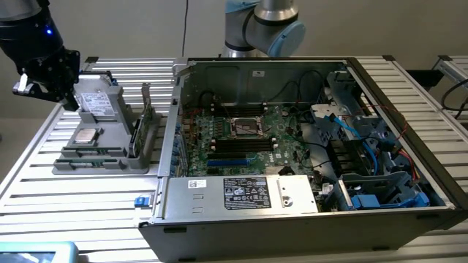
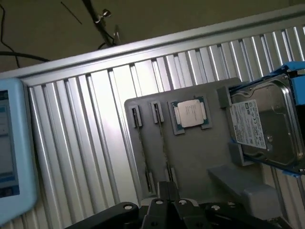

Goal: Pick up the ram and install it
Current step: 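Pick up the ram and move it above insertion slot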

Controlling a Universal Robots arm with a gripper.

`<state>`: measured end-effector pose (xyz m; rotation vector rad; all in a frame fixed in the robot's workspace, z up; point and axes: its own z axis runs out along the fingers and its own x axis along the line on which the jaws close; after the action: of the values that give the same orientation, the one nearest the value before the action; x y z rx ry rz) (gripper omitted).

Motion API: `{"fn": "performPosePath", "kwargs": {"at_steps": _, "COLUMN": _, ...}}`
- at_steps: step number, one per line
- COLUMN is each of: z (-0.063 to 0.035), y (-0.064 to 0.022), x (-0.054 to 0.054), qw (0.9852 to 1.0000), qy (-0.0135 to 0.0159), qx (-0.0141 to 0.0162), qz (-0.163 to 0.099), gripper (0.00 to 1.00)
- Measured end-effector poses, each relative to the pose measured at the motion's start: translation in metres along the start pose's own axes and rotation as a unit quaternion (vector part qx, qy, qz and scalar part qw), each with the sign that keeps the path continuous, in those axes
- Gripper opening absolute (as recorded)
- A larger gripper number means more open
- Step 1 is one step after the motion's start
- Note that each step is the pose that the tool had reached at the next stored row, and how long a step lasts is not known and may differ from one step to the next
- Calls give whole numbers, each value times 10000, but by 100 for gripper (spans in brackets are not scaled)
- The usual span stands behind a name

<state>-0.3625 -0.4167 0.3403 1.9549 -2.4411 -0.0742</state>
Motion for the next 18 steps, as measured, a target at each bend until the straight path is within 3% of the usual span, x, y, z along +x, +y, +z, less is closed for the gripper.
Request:
{"fn": "performPosePath", "kwargs": {"at_steps": 4, "z": 0, "y": 0, "x": 0, "qw": 9994, "qy": 16, "qx": -7, "qz": -360, "gripper": 11}}
{"fn": "performPosePath", "kwargs": {"at_steps": 9, "z": 0, "y": 1, "x": 0, "qw": 9970, "qy": 35, "qx": -13, "qz": -774, "gripper": 11}}
{"fn": "performPosePath", "kwargs": {"at_steps": 14, "z": 0, "y": 1, "x": 0, "qw": 9970, "qy": 35, "qx": -13, "qz": -776, "gripper": 11}}
{"fn": "performPosePath", "kwargs": {"at_steps": 18, "z": 0, "y": 1, "x": 0, "qw": 9970, "qy": 32, "qx": 14, "qz": -776, "gripper": 11}}
